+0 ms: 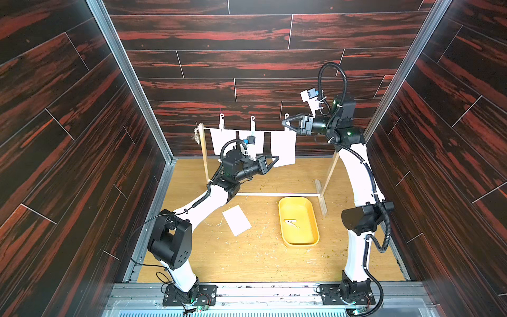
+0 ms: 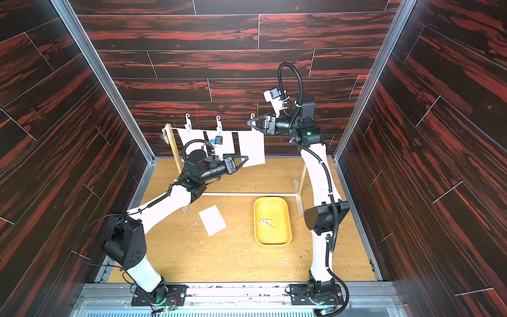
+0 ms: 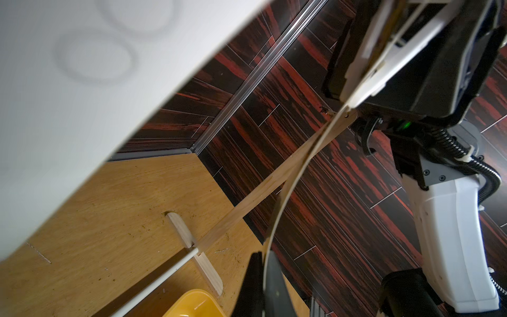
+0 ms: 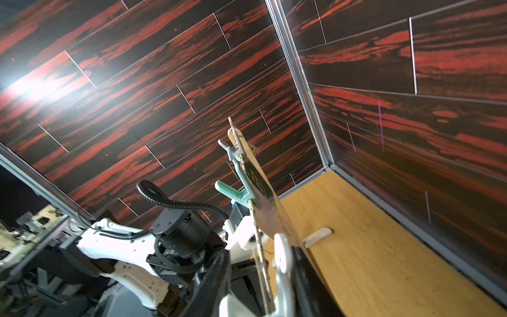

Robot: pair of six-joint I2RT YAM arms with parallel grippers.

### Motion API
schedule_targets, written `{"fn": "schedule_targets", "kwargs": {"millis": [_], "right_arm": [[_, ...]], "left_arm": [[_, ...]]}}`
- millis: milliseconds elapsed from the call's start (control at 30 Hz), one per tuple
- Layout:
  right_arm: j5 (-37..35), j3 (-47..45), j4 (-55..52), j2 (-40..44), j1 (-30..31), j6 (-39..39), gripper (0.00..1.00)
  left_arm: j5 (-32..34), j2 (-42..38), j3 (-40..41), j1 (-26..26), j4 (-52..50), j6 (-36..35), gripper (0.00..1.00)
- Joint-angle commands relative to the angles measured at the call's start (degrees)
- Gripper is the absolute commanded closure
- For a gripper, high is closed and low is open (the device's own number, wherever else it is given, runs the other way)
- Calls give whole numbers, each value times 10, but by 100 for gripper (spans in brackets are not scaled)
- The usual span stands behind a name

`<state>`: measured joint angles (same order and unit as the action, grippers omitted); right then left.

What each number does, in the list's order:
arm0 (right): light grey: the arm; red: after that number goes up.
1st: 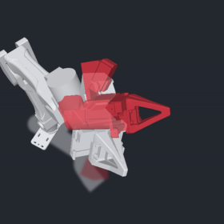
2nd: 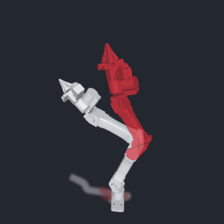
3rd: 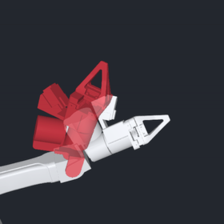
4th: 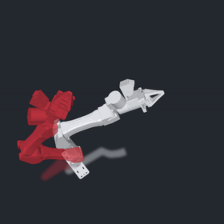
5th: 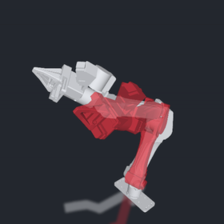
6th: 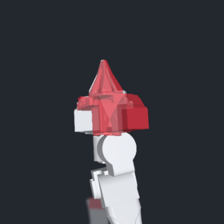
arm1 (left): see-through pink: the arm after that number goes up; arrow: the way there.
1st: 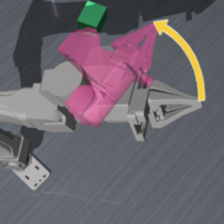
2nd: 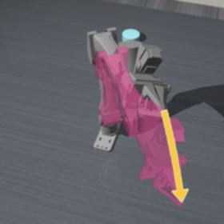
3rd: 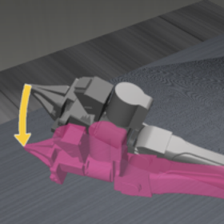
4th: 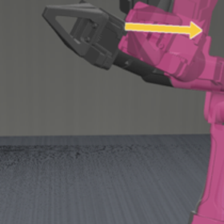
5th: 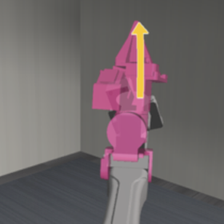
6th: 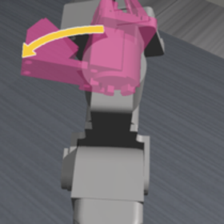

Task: Remove the postcards from the strings
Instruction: Remove the clamp from the clothesline.

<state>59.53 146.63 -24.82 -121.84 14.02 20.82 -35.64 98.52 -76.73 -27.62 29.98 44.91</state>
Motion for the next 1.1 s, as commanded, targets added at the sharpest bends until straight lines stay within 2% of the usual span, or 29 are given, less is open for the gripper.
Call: {"fn": "schedule_targets", "kwargs": {"millis": [0,467,1067], "right_arm": [[10,11,8,-15,0,-3,65],[0,11,9,-9,0,-3,72],[-23,14,20,0,1,5,76]], "left_arm": [[-5,-13,-11,3,20,7,100],[-6,-12,-3,5,26,11,100],[-7,-7,7,4,28,15,100]]}}
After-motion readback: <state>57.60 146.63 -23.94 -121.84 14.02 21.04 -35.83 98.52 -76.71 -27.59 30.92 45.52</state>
